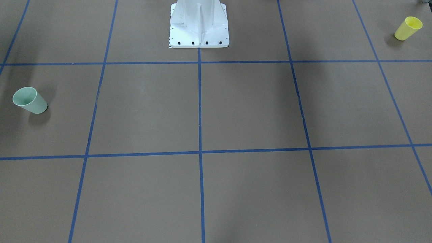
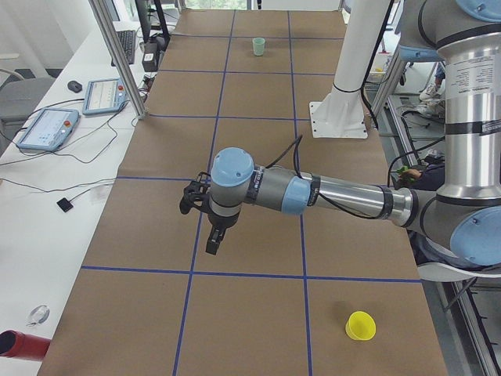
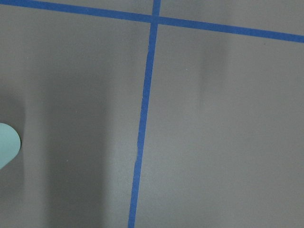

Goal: Transfer and stack yellow cup on green cup

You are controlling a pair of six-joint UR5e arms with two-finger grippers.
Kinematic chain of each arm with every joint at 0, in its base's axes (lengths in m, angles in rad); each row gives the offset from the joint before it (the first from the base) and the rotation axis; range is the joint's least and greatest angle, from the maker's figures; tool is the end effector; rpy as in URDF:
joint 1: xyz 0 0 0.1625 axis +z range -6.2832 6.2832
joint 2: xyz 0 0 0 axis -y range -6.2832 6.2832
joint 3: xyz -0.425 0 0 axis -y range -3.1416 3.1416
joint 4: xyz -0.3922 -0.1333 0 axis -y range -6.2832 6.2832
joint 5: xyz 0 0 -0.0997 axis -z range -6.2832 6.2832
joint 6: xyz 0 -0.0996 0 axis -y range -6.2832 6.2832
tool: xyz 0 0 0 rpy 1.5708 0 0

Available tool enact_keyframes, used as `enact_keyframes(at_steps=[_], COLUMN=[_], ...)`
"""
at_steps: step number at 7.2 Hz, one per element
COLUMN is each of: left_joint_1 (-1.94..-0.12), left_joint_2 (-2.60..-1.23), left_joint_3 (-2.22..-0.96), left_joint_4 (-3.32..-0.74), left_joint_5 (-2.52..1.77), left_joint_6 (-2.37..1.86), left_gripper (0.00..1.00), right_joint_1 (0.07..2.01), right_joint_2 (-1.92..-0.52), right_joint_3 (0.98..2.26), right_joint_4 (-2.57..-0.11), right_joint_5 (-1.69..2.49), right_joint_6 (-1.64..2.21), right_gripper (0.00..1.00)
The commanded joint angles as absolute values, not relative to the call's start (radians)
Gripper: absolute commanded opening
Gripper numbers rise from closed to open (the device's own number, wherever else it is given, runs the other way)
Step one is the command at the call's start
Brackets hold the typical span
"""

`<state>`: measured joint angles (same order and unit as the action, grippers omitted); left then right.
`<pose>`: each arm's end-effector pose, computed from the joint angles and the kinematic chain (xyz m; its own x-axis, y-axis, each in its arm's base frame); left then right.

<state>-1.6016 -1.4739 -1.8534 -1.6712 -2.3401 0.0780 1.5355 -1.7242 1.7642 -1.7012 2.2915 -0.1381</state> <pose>-0.0782 -0.4580 0.5536 0.7242 0.2483 -0.6433 -0.0270 0.9424 0.3334 0.0527 -0.4216 0.6504 0.7410 -0.1043 0.6634 0.1385 0.9904 0.0011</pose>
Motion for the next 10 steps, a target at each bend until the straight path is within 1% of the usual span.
enact_keyframes(at_steps=[1,2,3,4,6,8,10], left_joint_1=[-1.605,-1.605,-1.6,-1.589,-1.575,-1.482,-1.37], left_joint_2=[-1.5,-1.502,-1.493,-1.494,-1.491,-1.471,-1.45], left_joint_3=[-1.848,-1.882,-1.891,-1.893,-1.92,-1.998,-2.017], left_joint_4=[-1.698,-1.739,-1.831,-1.866,-1.864,-1.856,-1.848], left_joint_5=[-2.338,-2.338,-2.338,-2.338,-2.294,-2.095,-1.867], left_joint_6=[0.078,0.074,0.013,-0.052,-0.191,-0.441,-0.672], left_gripper=[1.0,1.0,1.0,1.0,1.0,1.0,1.0], right_joint_1=[1.536,1.536,1.536,1.536,1.536,1.536,1.536], right_joint_2=[-1.724,-1.724,-1.724,-1.724,-1.724,-1.724,-1.727], right_joint_3=[1.766,1.766,1.766,1.766,1.766,1.766,1.766], right_joint_4=[-1.701,-1.701,-1.701,-1.701,-1.701,-1.701,-1.701], right_joint_5=[2.292,2.292,2.292,2.292,2.292,2.29,2.29], right_joint_6=[-0.138,-0.14,-0.14,-0.14,-0.141,-0.141,-0.144], right_gripper=[1.0,1.0,1.0,1.0,1.0,1.0,1.0])
